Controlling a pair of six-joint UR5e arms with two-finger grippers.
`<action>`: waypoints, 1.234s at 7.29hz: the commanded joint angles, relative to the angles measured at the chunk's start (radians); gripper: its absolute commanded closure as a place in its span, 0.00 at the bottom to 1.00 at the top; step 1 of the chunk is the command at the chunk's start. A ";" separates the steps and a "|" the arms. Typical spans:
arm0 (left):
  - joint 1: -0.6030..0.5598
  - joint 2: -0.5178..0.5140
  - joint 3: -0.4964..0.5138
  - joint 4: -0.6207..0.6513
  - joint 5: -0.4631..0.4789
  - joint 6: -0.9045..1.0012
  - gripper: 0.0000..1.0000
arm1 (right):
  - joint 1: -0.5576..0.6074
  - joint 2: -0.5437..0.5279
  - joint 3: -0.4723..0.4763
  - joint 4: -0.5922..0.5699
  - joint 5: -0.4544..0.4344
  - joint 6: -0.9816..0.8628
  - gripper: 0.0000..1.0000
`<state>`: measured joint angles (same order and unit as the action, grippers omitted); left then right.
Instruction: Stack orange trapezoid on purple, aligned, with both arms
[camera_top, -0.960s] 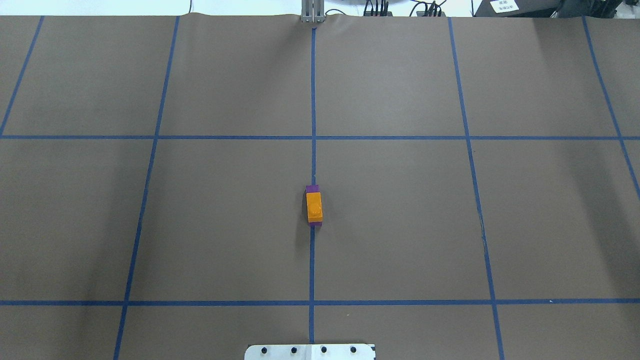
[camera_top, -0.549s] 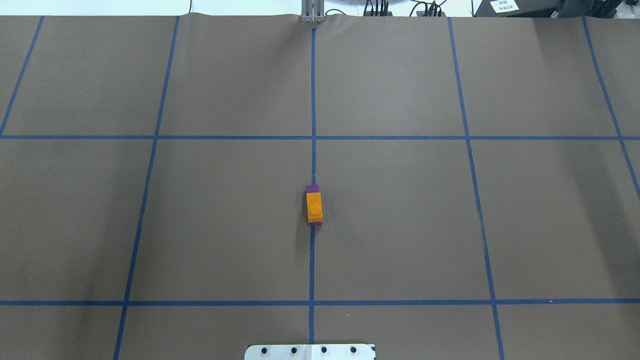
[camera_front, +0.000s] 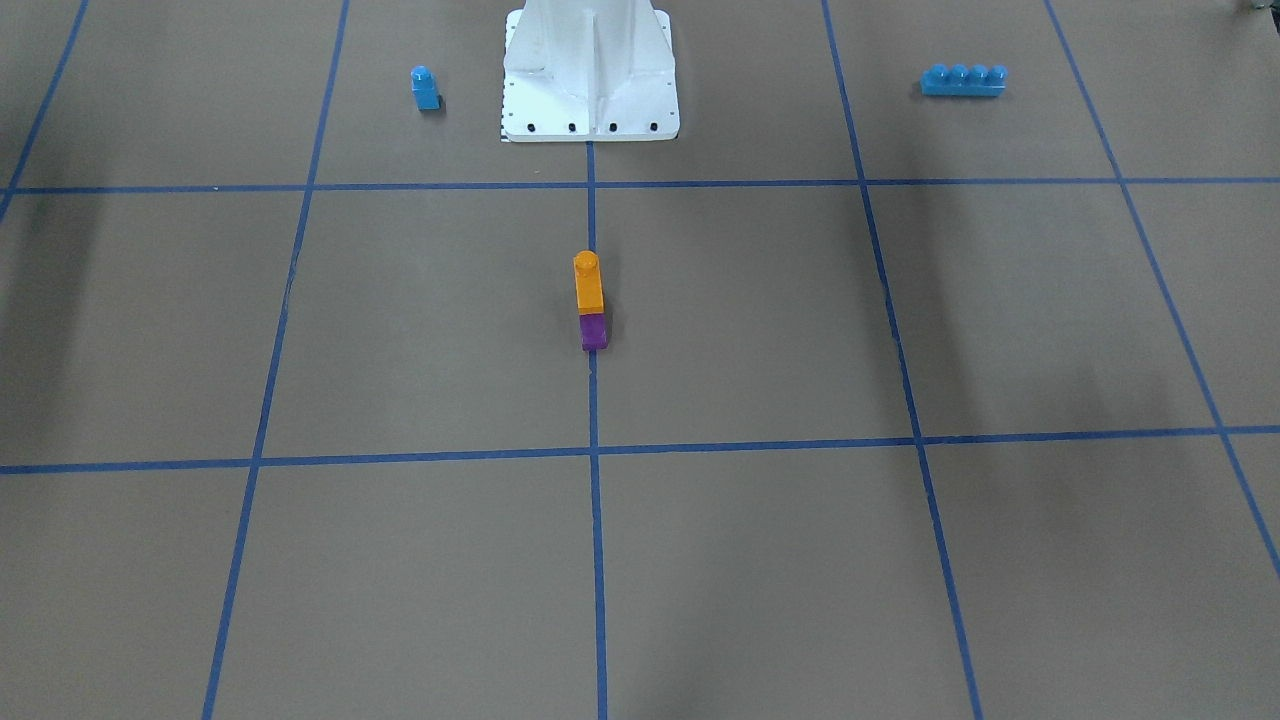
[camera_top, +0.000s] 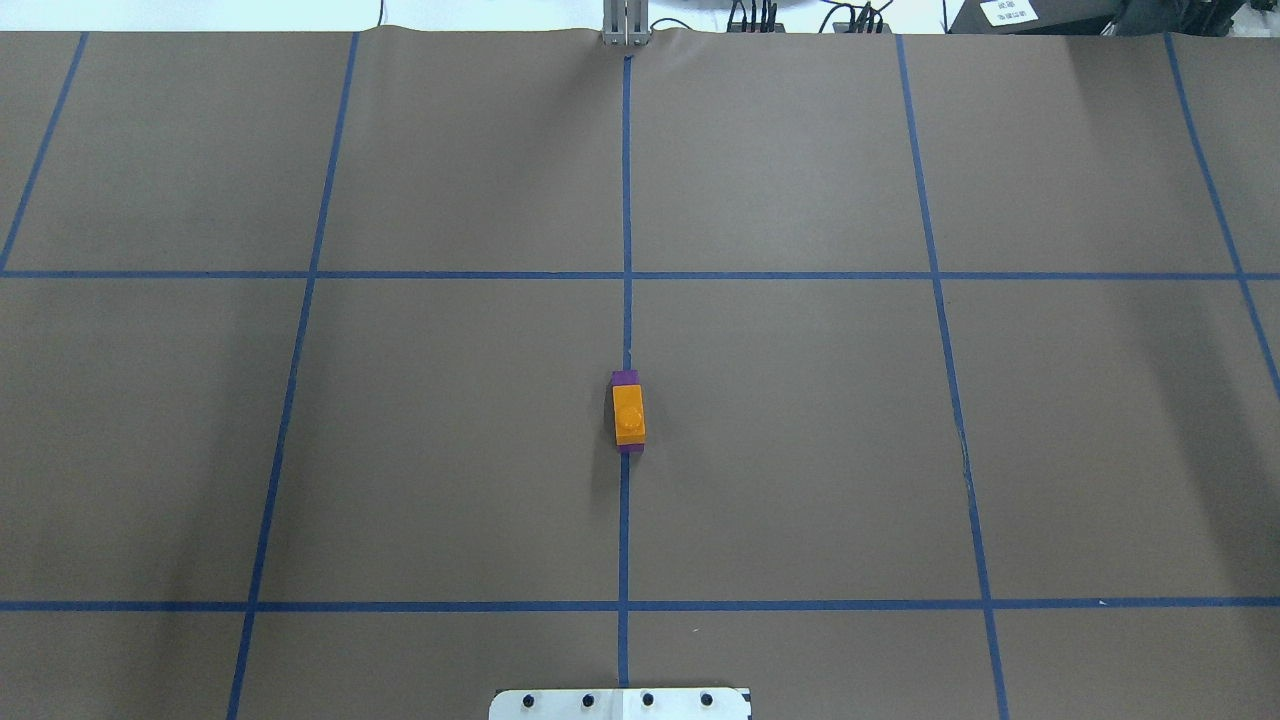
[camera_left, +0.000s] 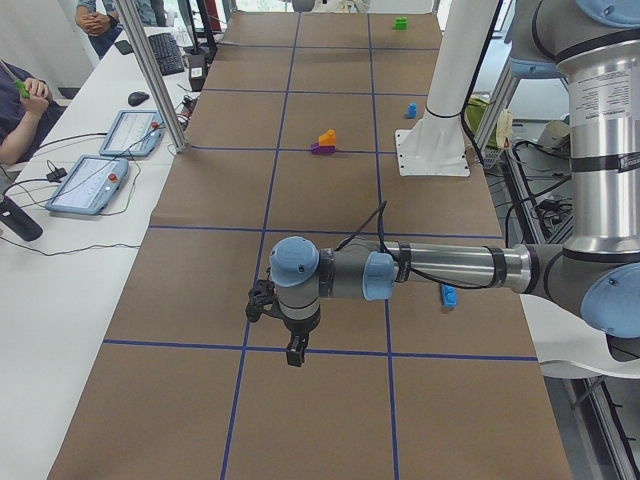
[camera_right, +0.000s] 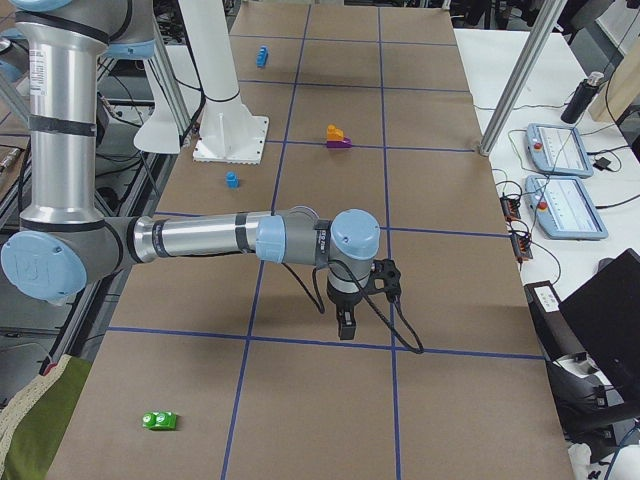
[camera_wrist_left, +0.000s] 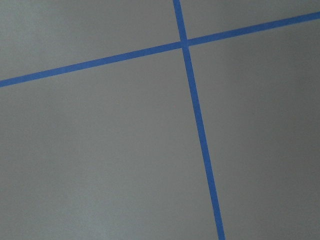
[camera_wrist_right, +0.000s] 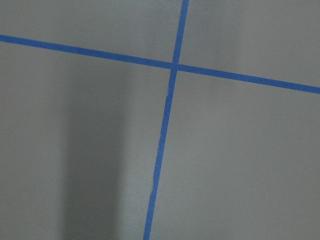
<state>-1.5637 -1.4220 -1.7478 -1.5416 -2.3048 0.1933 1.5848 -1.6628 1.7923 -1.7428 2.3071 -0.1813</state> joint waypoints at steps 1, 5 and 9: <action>-0.001 0.000 0.001 0.000 -0.001 -0.002 0.00 | -0.003 -0.002 -0.001 0.000 0.000 0.000 0.00; 0.001 0.000 -0.001 -0.002 -0.001 -0.002 0.00 | -0.011 0.000 -0.001 0.000 0.000 0.002 0.00; -0.001 0.000 -0.001 -0.002 -0.001 -0.003 0.00 | -0.015 0.000 -0.001 0.000 0.000 0.000 0.00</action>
<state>-1.5644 -1.4220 -1.7476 -1.5432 -2.3066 0.1907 1.5700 -1.6628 1.7917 -1.7426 2.3071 -0.1805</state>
